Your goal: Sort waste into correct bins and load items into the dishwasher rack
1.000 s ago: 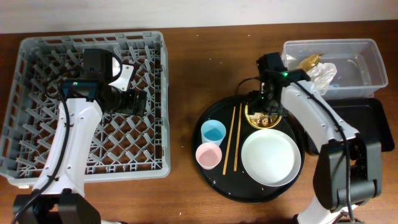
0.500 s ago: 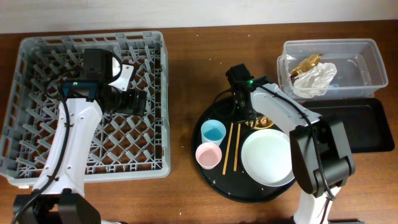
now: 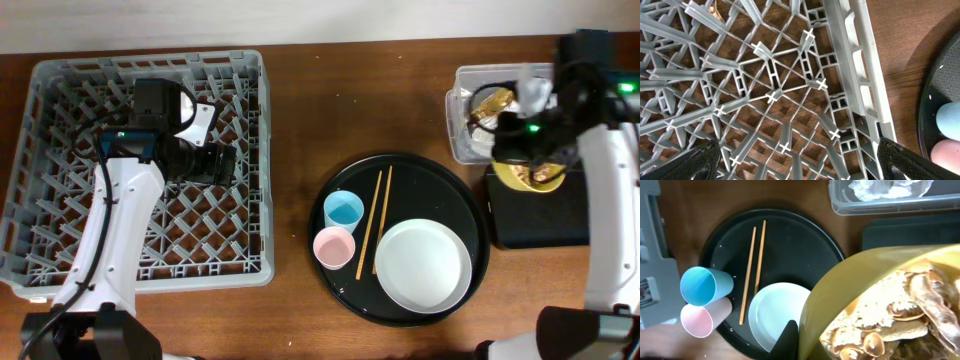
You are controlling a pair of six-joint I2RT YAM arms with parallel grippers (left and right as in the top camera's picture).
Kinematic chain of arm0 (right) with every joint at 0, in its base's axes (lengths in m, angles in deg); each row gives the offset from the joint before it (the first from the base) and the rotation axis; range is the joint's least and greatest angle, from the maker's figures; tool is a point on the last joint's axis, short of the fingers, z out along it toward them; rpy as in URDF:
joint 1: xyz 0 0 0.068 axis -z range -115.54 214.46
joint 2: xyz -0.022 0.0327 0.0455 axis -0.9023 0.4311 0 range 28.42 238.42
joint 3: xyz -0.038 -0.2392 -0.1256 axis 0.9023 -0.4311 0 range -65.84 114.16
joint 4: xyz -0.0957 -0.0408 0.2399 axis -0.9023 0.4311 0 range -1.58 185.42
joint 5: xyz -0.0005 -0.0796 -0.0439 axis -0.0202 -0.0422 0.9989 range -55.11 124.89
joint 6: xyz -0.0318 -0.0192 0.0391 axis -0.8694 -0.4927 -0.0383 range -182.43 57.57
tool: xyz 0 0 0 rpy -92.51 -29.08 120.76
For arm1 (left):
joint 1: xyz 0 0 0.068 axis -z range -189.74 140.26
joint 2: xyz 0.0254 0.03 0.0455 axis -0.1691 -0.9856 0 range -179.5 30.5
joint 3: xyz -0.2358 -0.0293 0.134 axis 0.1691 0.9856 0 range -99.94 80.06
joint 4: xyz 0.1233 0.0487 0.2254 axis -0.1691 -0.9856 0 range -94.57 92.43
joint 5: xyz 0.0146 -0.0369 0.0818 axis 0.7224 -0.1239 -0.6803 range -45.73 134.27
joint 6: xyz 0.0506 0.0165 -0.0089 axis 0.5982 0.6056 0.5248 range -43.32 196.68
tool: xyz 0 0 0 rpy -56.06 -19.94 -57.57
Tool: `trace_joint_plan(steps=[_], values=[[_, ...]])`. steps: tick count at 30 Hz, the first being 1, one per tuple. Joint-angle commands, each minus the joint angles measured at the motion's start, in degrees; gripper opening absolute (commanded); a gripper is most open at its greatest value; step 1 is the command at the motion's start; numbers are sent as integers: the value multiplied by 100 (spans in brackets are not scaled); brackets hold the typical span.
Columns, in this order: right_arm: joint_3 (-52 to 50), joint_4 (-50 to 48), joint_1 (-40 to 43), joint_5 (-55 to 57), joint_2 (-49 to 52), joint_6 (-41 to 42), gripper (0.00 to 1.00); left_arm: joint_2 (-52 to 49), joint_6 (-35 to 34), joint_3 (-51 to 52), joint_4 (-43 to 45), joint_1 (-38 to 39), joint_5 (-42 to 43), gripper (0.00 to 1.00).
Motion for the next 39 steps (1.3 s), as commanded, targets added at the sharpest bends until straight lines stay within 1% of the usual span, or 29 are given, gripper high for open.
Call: trace_joint_plan(steps=[1,3,4,5,6,8,12,15,19,22,26,27,29,32,34,39], values=[[-695,-382,896,-1523,-63,-1165,4,-20,-28,-57,2,-20,46,99],[-1362,-841,1521,-2413,-63,-1609,4,-17,-28,-57,0,-20,46,100],[-2251,-1552,2155,-3292,-63,-1954,4,-17,-28,-57,2,-20,44,99],[-2817,-2094,2468,-3703,-59,-1954,4,-17,-31,-57,2,-20,44,99],[-3410,-2791,2730,-4070,-59,-1956,4,-17,-31,-57,0,-20,44,99],[-3882,-3342,2957,-4518,-59,-2118,4,-17,-28,-57,2,-20,44,99],[-4199,-3735,3355,-5209,-52,-2140,4,-17,-28,-57,2,-20,44,99],[-4232,-3893,3663,-6273,-52,-2496,4,-17,-28,-57,2,-20,44,99],[-4232,-4030,4081,-7346,-52,-2417,4,-17,-28,-57,2,-20,44,99],[-4232,-4142,4308,-7499,-52,-2330,4,-17,-28,-57,0,-20,44,99],[-4232,-4175,4310,-7499,-52,-2317,4,-17,-28,-57,2,-20,46,99],[-4232,-4199,4310,-7501,-52,-2234,4,-17,-28,-57,2,-20,46,99],[-4225,-4315,4310,-7501,-52,-1493,4,-17,-28,-57,2,-20,46,99],[-4225,-4354,4310,-7497,-52,-778,4,-17,-28,-57,0,-20,44,99],[-4225,-4538,4310,-7497,-52,-13,4,-17,-28,-57,0,-20,46,99],[-4225,-4656,4310,-7484,-52,1172,4,-17,-28,-57,2,-20,44,99]])
